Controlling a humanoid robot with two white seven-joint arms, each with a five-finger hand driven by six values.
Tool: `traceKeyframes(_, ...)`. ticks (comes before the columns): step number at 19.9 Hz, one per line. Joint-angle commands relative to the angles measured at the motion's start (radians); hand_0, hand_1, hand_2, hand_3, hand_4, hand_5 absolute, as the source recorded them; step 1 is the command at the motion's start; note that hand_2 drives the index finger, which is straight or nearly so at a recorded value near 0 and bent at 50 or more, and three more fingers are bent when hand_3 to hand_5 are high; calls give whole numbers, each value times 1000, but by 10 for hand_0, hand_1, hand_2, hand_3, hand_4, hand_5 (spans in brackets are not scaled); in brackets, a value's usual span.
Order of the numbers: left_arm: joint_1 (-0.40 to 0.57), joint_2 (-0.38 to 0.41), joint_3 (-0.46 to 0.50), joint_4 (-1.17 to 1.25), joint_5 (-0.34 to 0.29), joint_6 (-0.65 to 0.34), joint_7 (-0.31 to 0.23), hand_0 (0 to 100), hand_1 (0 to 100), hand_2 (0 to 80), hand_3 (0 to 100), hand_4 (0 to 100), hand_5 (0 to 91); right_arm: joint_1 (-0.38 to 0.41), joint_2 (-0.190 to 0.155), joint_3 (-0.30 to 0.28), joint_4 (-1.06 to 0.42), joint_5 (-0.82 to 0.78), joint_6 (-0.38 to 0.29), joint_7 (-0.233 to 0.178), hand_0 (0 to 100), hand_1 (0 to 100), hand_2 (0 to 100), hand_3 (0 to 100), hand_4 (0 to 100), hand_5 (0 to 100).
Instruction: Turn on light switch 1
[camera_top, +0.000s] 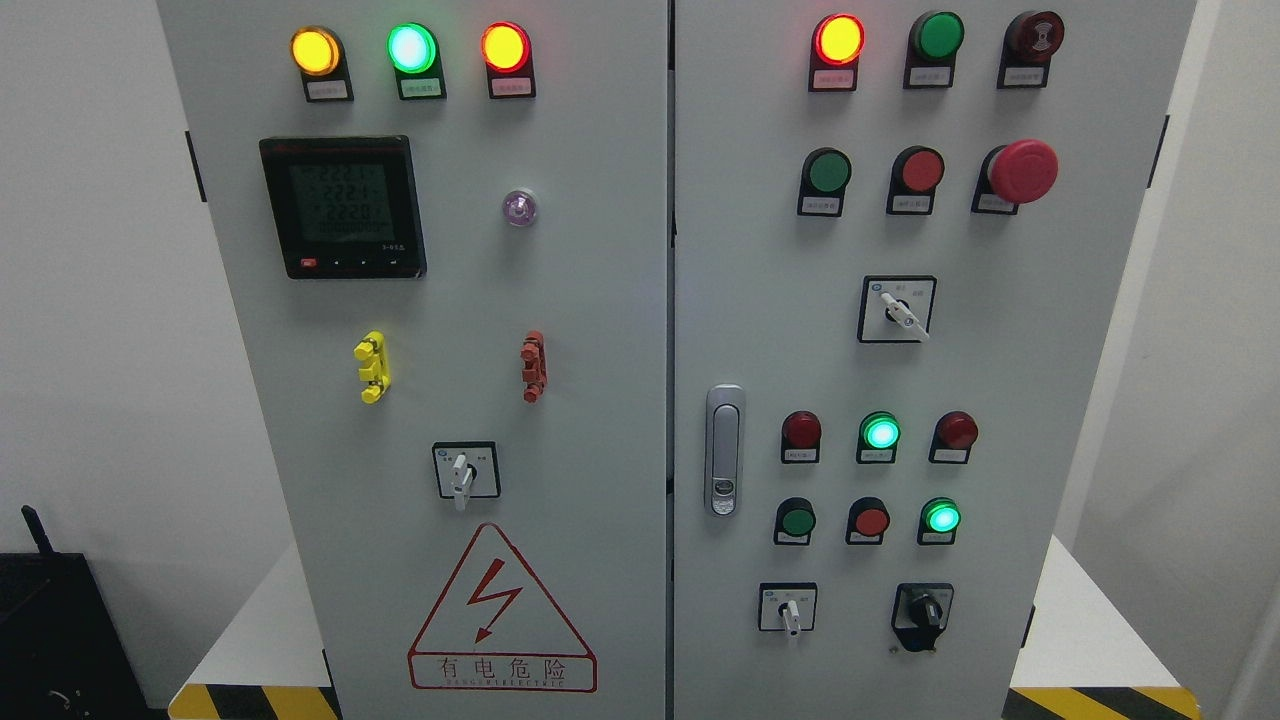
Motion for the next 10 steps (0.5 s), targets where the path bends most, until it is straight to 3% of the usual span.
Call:
traceKeyframes(1, 26, -1, -43, 1, 3, 0, 0, 94, 0, 0, 0, 0, 0, 0, 0, 0, 0, -25, -1, 0, 0, 0, 0, 0, 0, 0)
traceKeyframes(10, 67, 5, -37, -114, 13, -1, 6, 98, 0, 0, 0, 0, 0, 0, 0, 0, 0, -25, 1, 0, 0, 0, 0, 0, 0, 0)
